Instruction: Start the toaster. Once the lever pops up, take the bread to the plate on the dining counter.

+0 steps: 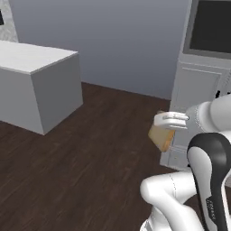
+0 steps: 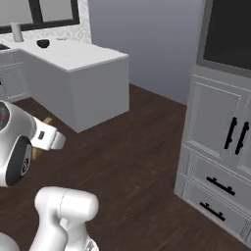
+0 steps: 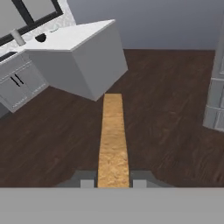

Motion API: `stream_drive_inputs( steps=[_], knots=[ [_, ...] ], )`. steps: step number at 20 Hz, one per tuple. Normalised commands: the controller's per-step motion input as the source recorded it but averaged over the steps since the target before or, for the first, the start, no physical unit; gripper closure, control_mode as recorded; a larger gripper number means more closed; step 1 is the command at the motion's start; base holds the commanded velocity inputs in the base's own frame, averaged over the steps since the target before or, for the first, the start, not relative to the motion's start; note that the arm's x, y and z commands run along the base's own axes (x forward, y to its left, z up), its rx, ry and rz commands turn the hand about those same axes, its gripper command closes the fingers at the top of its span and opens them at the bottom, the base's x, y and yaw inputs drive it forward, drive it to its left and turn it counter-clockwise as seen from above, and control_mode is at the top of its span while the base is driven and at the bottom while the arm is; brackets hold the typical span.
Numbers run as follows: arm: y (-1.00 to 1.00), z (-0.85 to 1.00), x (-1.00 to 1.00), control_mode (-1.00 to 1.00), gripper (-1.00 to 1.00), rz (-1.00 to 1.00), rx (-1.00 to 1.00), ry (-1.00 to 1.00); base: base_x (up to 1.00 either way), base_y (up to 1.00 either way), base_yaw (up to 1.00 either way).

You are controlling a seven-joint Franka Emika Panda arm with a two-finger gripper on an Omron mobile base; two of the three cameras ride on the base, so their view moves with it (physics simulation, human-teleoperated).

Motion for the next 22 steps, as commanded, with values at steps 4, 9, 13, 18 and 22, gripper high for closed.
stream_drive_inputs(
  steps=[4, 9, 13, 18, 22],
  knots=[
    [0.00, 0.00, 0.00, 1.00, 1.00, 0.00, 0.00, 0.00, 1.00, 0.59, 0.02],
    [0.00, 0.00, 0.00, 1.00, 1.00, 0.00, 0.00, 0.00, 1.00, 0.45, 0.00],
    [0.00, 0.00, 0.00, 1.00, 1.00, 0.00, 0.00, 0.00, 1.00, 0.21, -0.01],
    [0.00, 0.00, 0.00, 1.00, 1.00, 0.00, 0.00, 0.00, 1.00, 0.02, -0.15],
    [0.00, 0.00, 0.00, 1.00, 1.00, 0.00, 0.00, 0.00, 1.00, 0.00, -0.25]
  ],
)
